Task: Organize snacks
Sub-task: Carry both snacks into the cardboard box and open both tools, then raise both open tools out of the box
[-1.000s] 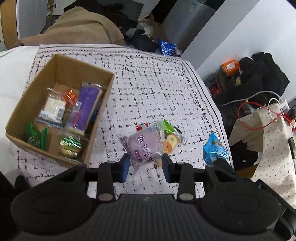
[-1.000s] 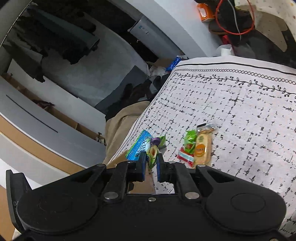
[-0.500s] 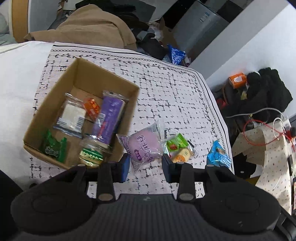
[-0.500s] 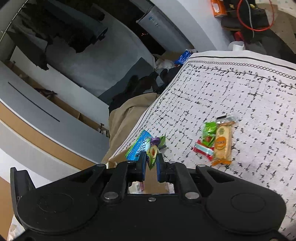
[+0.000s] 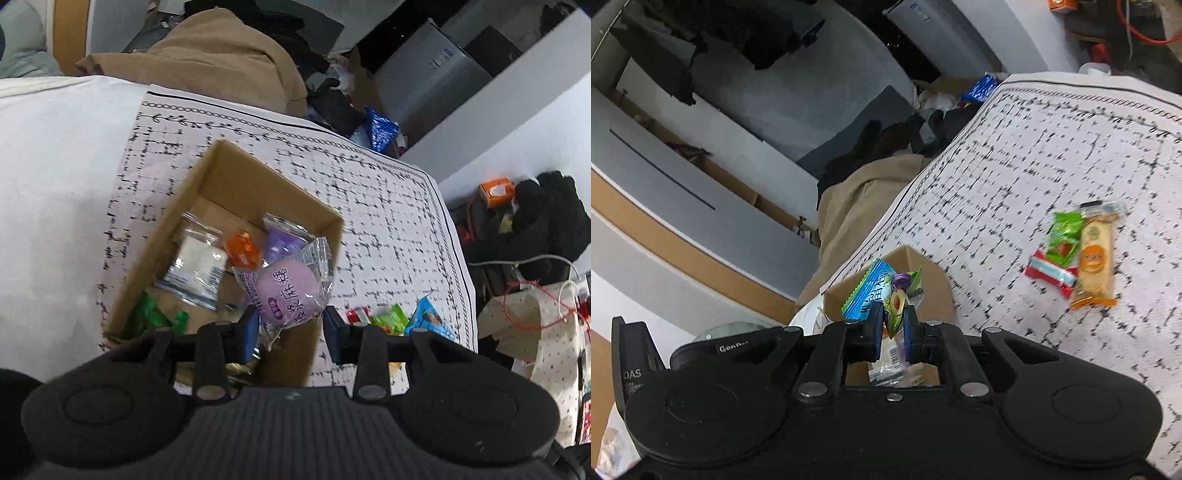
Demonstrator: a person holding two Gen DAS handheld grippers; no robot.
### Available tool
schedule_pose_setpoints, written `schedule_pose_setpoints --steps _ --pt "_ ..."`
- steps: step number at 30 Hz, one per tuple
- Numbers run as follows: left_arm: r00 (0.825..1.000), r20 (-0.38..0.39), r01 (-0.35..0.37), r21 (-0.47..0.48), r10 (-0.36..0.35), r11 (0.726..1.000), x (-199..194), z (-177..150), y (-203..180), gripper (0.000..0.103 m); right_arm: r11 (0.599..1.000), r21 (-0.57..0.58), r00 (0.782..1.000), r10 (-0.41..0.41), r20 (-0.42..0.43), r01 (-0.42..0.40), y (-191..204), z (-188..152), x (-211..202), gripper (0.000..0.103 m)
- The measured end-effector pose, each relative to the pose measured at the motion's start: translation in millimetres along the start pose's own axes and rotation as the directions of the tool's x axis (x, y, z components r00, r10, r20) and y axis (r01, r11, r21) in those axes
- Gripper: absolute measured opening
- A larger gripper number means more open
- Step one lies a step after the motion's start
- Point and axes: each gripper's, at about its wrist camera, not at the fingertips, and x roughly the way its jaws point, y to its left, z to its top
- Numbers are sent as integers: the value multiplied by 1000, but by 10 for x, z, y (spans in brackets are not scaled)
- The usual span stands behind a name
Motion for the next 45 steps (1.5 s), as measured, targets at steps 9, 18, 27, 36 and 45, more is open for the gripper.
schedule_pose_setpoints --steps 9,18,27,36,45 --pt "1000 4 8 -65 -8 998 8 252 242 37 1000 -21 998 -3 -57 2 164 -61 305 11" --pt "1000 2 6 -105 -6 994 110 479 422 37 999 -34 992 18 -126 -22 340 -162 657 11" --pt "1000 -17 6 -113 -8 994 260 638 511 37 999 -43 987 -29 -159 23 370 -195 889 35" --pt "1000 -15 20 -100 -22 995 348 693 446 39 998 -17 988 -63 -140 61 252 -133 792 39" --pt "1000 18 -1 -114 3 993 216 674 420 51 998 -15 991 -59 -120 57 229 -131 644 44"
